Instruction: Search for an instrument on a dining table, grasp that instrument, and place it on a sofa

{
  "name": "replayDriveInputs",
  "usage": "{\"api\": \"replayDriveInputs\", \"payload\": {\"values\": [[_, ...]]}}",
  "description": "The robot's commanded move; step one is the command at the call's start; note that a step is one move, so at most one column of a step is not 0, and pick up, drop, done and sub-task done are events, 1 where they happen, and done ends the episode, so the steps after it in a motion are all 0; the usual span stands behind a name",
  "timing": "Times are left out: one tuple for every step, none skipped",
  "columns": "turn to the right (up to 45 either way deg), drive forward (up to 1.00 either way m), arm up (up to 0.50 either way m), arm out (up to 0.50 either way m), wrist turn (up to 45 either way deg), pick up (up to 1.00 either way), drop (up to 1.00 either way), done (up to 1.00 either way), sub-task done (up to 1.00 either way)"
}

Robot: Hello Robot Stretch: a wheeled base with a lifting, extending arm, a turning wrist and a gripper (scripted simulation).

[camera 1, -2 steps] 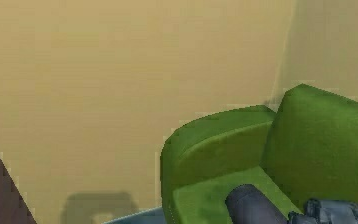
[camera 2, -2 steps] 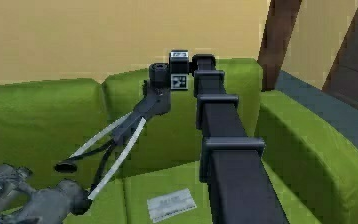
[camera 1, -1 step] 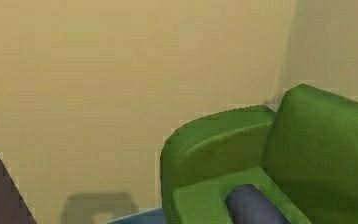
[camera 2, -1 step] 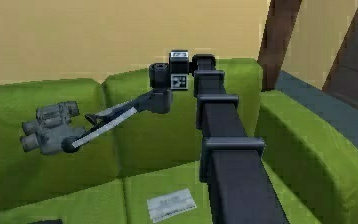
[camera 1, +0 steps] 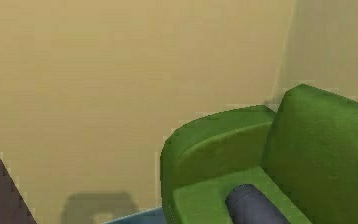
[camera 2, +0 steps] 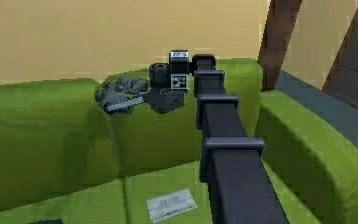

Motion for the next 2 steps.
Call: {"api": "replayDriveInputs", "payload": {"values": [[0.0, 0.0, -0.26, 0.0, 0.0, 0.0, 0.0, 0.0, 0.0], [0.0, 0.0, -0.5, 0.0, 0.0, 0.0, 0.0, 0.0, 0.0]]}}
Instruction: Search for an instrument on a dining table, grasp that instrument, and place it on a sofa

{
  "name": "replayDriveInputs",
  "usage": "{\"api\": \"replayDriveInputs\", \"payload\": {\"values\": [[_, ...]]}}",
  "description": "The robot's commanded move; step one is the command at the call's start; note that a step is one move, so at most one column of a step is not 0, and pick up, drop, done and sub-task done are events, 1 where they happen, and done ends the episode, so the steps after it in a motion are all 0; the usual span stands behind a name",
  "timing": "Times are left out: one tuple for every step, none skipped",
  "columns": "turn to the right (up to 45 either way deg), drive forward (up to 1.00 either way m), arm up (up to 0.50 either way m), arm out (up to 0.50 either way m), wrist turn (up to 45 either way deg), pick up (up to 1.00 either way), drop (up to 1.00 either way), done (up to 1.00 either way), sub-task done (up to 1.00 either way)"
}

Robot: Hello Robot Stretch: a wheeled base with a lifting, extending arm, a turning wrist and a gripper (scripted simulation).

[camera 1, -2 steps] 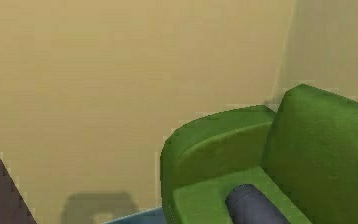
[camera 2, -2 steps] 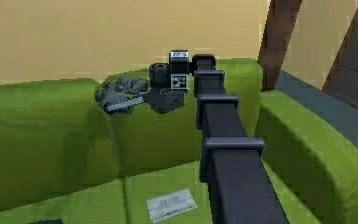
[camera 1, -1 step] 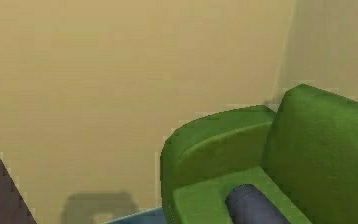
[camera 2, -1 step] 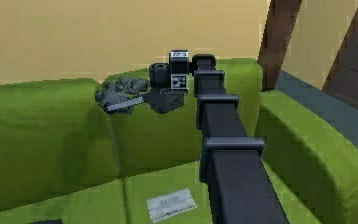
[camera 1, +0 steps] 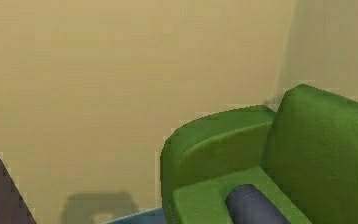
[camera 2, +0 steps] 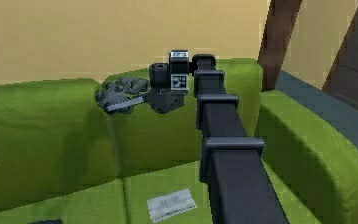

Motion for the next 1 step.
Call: {"api": "replayDriveInputs", "payload": {"values": [[0.0, 0.0, 0.0, 0.0, 0.0, 0.0, 1.0, 0.0, 0.0]]}}
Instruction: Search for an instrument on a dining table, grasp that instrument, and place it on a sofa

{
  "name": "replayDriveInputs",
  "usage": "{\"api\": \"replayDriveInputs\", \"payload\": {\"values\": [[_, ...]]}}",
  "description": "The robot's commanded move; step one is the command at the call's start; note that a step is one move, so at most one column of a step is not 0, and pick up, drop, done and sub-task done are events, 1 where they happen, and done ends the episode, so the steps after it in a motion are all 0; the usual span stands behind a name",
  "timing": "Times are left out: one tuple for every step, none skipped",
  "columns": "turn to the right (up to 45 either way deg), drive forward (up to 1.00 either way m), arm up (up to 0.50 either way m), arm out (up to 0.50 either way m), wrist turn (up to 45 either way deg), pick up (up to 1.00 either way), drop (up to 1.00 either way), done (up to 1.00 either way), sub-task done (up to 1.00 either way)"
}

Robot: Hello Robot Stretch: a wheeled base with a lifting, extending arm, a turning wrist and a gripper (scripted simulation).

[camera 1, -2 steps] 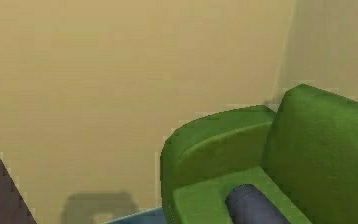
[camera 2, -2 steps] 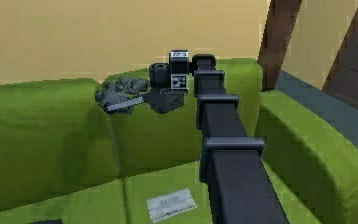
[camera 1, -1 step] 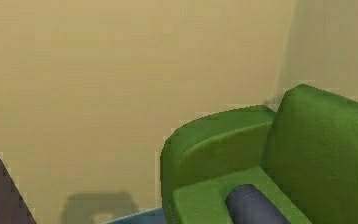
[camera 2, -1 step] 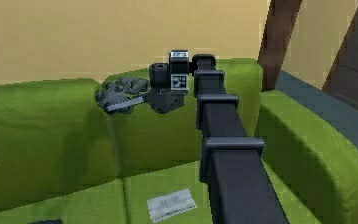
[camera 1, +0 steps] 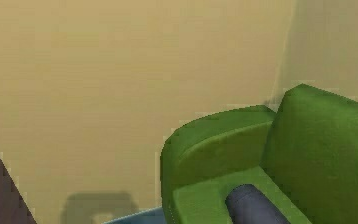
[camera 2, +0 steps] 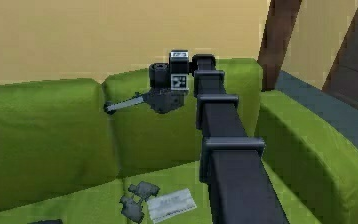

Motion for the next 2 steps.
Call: {"api": "replayDriveInputs", "payload": {"values": [[0.0, 0.0, 0.0, -0.1, 0.0, 0.0, 0.0, 0.0, 0.0], [0.0, 0.0, 0.0, 0.0, 0.0, 0.0, 0.0, 1.0, 0.0]]}}
